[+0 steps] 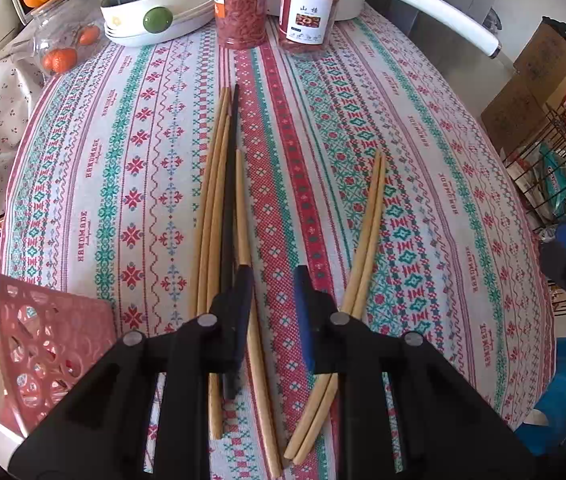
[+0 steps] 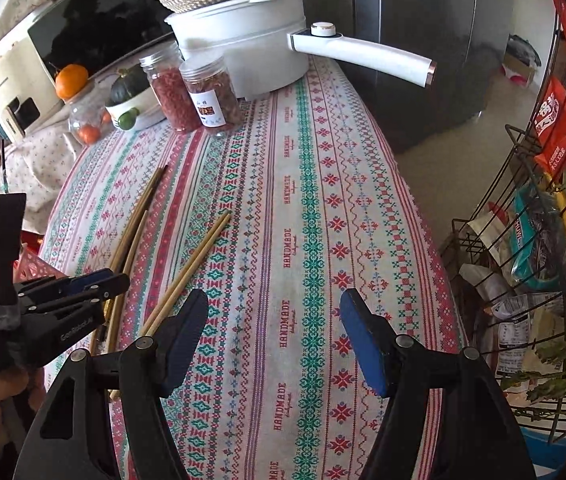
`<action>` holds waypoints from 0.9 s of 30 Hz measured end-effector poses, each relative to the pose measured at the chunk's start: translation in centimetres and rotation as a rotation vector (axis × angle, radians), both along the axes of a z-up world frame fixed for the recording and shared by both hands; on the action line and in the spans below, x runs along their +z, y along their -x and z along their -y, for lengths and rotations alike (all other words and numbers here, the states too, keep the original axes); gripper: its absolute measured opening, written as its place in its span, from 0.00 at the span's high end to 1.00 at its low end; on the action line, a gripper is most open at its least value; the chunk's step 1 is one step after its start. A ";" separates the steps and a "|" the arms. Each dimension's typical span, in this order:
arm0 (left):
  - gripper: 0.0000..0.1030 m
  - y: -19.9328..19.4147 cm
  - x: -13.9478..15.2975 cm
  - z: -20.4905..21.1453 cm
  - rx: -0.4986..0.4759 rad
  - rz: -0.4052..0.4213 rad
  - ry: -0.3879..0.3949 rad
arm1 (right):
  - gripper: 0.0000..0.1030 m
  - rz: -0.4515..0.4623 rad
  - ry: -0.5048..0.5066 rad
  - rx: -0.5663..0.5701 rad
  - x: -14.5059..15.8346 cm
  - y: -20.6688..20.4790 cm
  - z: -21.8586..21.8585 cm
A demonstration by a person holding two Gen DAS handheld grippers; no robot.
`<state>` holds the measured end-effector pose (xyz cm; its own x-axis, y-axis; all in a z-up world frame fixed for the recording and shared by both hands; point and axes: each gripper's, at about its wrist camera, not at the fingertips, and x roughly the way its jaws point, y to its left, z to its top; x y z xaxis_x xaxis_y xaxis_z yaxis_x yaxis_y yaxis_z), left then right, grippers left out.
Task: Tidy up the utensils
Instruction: 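Grasp a single bamboo chopstick with the left tool, then grasp a bamboo chopstick with the right tool while the left lifts its chopstick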
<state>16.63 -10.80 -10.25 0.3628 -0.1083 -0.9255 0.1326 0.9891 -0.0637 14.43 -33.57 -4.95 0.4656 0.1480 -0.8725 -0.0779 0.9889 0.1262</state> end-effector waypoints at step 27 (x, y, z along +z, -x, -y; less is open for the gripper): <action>0.93 3.7 5.9 -2.0 -0.071 0.173 0.041 | 0.31 -0.174 -0.078 -0.040 -4.4 -2.8 -3.0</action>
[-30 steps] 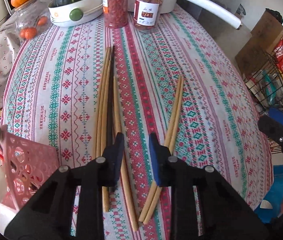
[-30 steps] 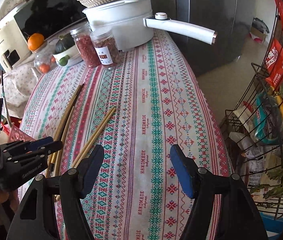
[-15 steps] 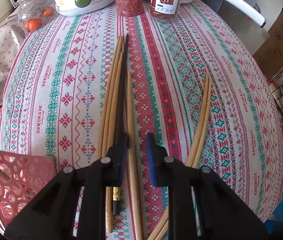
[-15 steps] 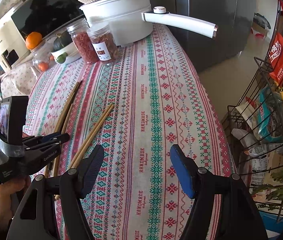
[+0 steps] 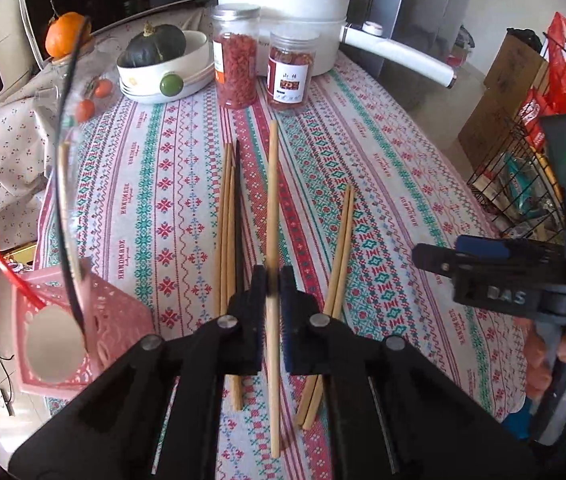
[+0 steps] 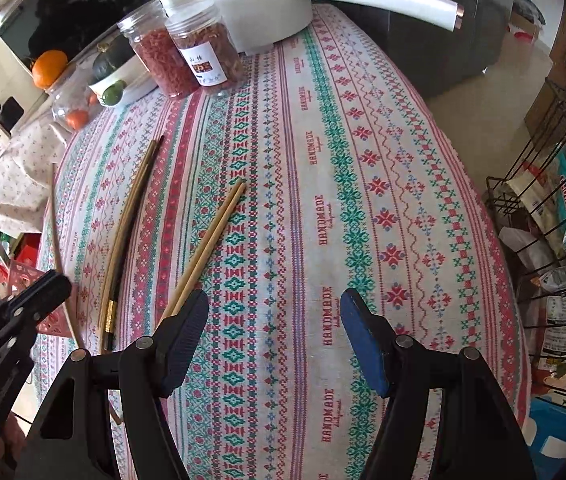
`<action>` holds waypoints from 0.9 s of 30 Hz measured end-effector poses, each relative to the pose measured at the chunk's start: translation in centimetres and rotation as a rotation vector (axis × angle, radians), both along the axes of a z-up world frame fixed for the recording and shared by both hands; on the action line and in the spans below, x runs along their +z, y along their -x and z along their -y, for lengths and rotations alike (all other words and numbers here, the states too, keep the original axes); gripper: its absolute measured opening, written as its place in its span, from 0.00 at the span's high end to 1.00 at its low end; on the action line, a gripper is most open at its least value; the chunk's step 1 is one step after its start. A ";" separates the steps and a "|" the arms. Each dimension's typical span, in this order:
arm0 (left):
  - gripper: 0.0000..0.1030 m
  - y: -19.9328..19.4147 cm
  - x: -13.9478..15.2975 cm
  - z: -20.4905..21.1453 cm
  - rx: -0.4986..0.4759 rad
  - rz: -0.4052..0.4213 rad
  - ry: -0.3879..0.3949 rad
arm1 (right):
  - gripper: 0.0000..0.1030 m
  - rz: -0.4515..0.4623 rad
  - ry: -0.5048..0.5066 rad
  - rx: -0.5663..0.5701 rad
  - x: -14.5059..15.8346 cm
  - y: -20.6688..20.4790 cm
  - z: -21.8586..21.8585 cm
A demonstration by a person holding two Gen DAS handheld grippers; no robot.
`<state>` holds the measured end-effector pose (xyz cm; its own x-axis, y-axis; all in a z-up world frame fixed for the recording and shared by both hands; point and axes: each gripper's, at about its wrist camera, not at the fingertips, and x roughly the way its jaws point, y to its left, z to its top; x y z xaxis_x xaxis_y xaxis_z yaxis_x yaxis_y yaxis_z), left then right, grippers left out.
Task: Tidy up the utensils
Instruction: 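Grasp a bamboo chopstick with the right tool while the left lifts its chopstick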
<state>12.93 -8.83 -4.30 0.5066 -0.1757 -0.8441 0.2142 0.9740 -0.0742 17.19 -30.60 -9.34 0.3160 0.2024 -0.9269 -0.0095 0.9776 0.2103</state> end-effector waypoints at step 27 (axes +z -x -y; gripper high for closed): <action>0.92 5.6 3.3 -5.2 -0.071 0.072 0.053 | 0.75 -0.093 0.217 -0.040 -4.2 -3.0 -8.4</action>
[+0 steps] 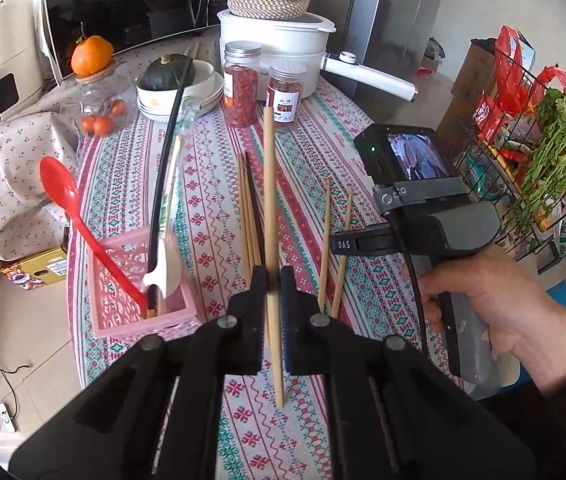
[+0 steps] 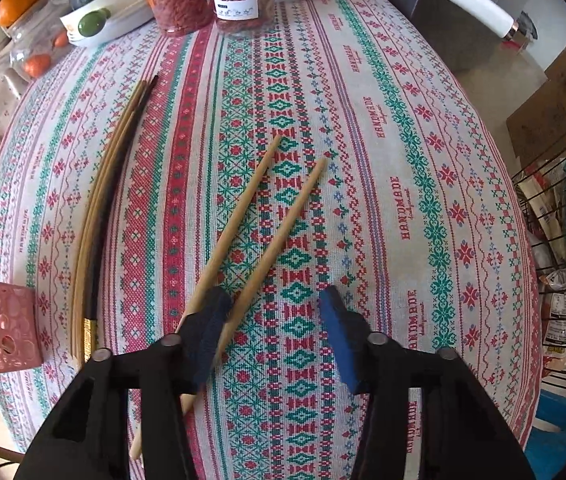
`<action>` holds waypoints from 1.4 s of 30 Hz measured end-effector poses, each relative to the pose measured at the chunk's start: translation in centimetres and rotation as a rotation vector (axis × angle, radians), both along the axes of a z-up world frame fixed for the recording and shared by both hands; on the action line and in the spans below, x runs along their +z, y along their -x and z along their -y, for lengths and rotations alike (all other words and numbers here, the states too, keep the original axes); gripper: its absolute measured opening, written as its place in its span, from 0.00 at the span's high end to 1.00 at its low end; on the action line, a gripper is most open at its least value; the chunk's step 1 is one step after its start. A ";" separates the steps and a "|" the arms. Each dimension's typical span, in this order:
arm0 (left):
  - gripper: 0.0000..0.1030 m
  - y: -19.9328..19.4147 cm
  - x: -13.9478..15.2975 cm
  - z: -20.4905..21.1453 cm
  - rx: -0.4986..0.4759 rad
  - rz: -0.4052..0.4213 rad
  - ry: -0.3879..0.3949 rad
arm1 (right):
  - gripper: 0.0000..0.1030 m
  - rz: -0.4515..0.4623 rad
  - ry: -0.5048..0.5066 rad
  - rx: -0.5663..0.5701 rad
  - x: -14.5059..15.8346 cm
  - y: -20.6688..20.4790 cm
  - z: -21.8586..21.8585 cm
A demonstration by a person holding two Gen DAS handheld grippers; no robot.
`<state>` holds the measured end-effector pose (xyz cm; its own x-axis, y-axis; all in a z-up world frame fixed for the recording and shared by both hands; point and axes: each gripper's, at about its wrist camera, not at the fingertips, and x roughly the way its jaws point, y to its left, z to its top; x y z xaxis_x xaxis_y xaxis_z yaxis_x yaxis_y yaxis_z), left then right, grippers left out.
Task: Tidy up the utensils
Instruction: 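Grasp a bamboo chopstick with the right tool while the left lifts its chopstick, then place the chopstick into the pink basket with the left tool while the right carries its chopstick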
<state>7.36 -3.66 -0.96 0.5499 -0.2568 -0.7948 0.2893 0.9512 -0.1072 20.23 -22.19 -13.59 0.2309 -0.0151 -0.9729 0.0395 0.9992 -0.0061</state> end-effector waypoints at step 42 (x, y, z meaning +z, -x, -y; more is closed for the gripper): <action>0.93 2.2 4.7 -9.6 0.209 0.395 0.014 | 0.94 0.826 -0.475 0.190 19.8 12.8 0.6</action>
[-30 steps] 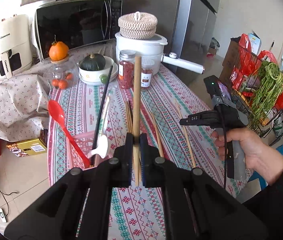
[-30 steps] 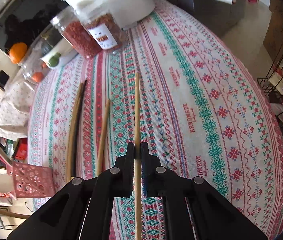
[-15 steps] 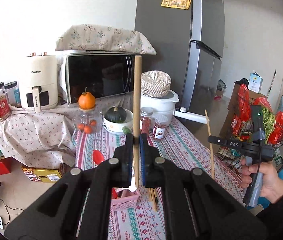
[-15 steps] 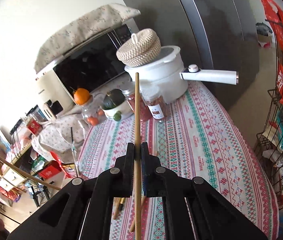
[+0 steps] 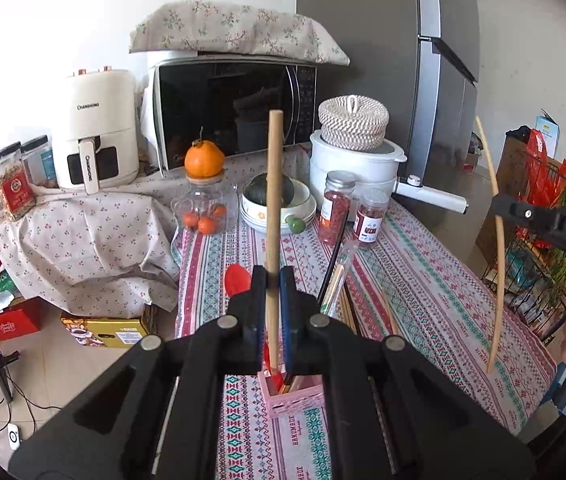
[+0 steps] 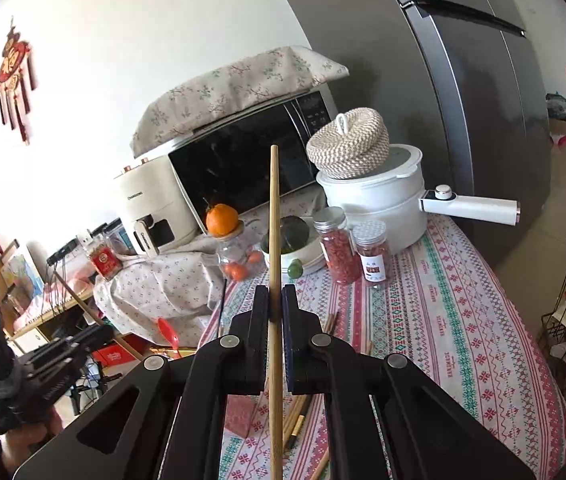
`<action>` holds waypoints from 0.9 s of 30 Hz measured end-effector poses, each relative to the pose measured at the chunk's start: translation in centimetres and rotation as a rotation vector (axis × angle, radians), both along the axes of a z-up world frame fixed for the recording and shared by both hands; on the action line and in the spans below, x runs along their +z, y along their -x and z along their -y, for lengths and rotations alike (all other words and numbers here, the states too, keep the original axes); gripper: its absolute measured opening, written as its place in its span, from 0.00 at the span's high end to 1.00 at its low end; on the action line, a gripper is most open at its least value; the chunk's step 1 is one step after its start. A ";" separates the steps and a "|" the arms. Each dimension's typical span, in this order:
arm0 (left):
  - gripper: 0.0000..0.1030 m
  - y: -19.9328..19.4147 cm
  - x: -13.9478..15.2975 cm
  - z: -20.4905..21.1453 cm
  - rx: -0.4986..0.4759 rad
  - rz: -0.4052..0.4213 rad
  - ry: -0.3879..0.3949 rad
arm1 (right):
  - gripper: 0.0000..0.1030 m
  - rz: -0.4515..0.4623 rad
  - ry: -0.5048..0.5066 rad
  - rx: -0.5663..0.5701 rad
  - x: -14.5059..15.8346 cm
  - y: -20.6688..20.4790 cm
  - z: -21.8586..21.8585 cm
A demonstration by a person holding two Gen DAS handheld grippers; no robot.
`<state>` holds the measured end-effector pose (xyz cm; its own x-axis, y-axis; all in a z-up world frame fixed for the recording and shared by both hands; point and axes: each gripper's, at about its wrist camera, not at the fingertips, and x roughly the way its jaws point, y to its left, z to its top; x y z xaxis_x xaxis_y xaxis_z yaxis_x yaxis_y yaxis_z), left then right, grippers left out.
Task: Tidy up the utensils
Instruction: 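Place the chopstick into the pink basket with the left tool while the right carries its chopstick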
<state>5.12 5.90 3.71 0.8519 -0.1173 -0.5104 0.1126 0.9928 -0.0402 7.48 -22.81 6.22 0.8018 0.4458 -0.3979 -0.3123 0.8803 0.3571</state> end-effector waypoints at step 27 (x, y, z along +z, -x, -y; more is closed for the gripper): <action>0.22 0.8 -3.1 -6.1 0.120 -0.311 0.070 | 0.94 0.124 0.001 -0.083 -1.9 -1.8 -16.1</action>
<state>4.34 12.04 0.61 0.6665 -0.0690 -0.7423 -0.0335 0.9919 -0.1223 9.24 -6.69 4.28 0.8788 0.3760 -0.2939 -0.2804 0.9051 0.3196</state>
